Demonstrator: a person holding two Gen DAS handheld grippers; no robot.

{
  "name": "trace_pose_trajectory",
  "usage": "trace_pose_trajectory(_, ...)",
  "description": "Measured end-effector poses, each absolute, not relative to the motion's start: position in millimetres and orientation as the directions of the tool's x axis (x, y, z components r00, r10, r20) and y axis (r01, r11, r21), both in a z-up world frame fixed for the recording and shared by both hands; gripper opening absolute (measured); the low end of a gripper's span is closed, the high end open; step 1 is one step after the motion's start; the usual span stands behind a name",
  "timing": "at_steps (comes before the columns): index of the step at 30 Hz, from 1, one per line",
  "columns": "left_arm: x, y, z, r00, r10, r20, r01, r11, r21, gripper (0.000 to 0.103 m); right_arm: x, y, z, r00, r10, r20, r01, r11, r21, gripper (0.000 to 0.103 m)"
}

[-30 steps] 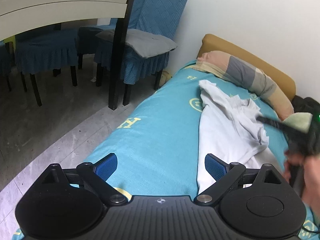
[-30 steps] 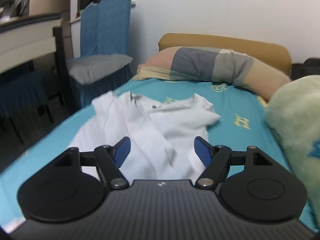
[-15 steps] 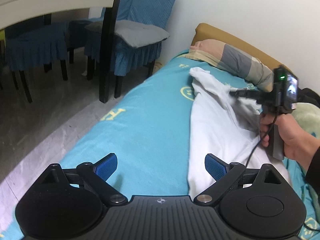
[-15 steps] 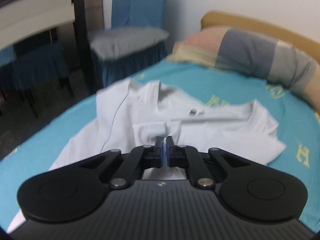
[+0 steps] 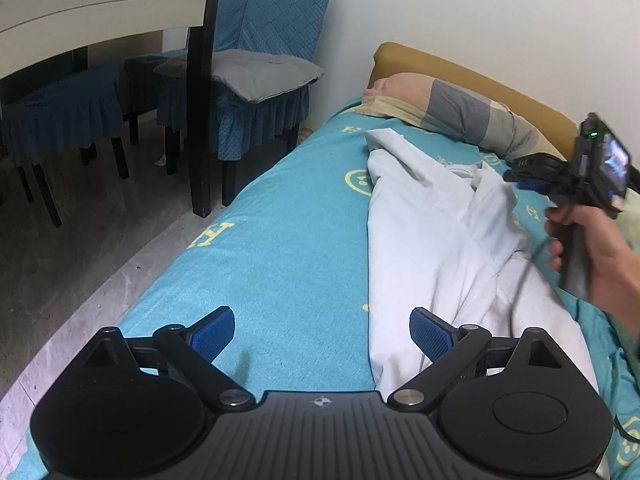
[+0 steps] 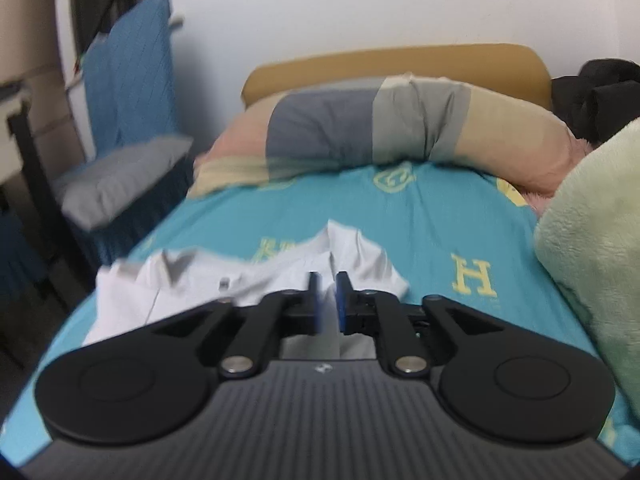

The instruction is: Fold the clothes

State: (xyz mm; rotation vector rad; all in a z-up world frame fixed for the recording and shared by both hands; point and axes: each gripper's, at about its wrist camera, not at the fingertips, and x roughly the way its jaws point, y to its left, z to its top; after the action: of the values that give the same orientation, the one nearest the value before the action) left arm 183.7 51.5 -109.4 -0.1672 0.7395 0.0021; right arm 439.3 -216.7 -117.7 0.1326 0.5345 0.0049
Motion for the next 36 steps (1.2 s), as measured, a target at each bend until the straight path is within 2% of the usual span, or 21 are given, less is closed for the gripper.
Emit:
trace_pose_trajectory(1, 183.2, 49.8, -108.6, 0.74, -0.057, -0.67, -0.058, 0.987, -0.148, 0.096, 427.4, -214.2, -111.3, 0.864, 0.042, -0.501, 0.018, 0.993, 0.115, 0.073)
trace_pose_trajectory(2, 181.7, 47.4, -107.2, 0.743, -0.06, -0.666, -0.05, 0.988, -0.146, 0.096, 411.6, -211.5, -102.6, 0.873, 0.052, -0.485, -0.001, 0.994, 0.105, 0.078)
trace_pose_trajectory(12, 122.5, 26.8, -71.8, 0.784, -0.146, -0.604, 0.065, 0.986, -0.154, 0.096, 198.7, -191.3, -16.0, 0.91, 0.105, -0.402, -0.048, 0.988, 0.15, 0.076)
trace_pose_trajectory(18, 89.0, 17.6, -54.3, 0.779, -0.198, -0.595, 0.135, 0.98, -0.15, 0.096, 82.1, -190.5, 7.5, 0.911, 0.083, -0.404, -0.022, 0.988, 0.154, 0.076)
trace_pose_trajectory(23, 81.8, 21.6, -47.5, 0.756, -0.187, -0.627, 0.12, 0.982, -0.147, 0.096, 17.6, -199.6, 4.9, 0.905, 0.051, -0.422, 0.022, 0.986, 0.167, 0.076)
trace_pose_trajectory(27, 76.4, 36.4, -52.2, 0.706, -0.194, -0.681, 0.074, 0.977, -0.202, 0.096, -12.1, -213.6, -6.5, 0.903, 0.047, -0.427, 0.047, 0.978, 0.205, 0.076)
trace_pose_trajectory(30, 71.3, 46.9, -62.9, 0.648, -0.188, -0.738, 0.03, 0.974, -0.223, 0.096, -18.5, -226.1, -13.4, 0.897, 0.083, -0.434, 0.046, 0.959, 0.28, 0.076)
trace_pose_trajectory(36, 64.7, 78.7, -76.9, 0.556, -0.158, -0.816, -0.139, 0.95, -0.279, 0.095, -19.3, -236.8, -25.5, 0.892, 0.11, -0.438, 0.029, 0.954, 0.299, 0.076)
